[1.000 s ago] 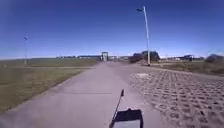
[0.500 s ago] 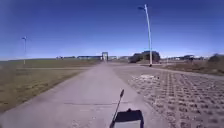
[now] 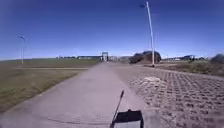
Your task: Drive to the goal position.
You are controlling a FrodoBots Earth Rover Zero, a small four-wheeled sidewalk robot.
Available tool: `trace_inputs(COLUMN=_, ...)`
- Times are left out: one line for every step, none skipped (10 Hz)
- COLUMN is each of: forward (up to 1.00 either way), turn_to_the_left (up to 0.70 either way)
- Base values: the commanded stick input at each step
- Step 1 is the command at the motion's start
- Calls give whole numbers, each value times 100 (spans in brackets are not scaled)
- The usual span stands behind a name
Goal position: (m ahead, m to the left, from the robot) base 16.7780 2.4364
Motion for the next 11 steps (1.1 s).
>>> trace_inputs(forward=100, turn_to_the_left=40)
trace_inputs(forward=100, turn_to_the_left=0)
trace_inputs(forward=100, turn_to_the_left=0)
trace_inputs(forward=100, turn_to_the_left=0)
trace_inputs(forward=100, turn_to_the_left=0)
trace_inputs(forward=100, turn_to_the_left=0)
trace_inputs(forward=100, turn_to_the_left=0)
trace_inputs(forward=100, turn_to_the_left=0)
trace_inputs(forward=100, turn_to_the_left=0)
trace_inputs(forward=100, turn_to_the_left=0)
trace_inputs(forward=100, turn_to_the_left=0)
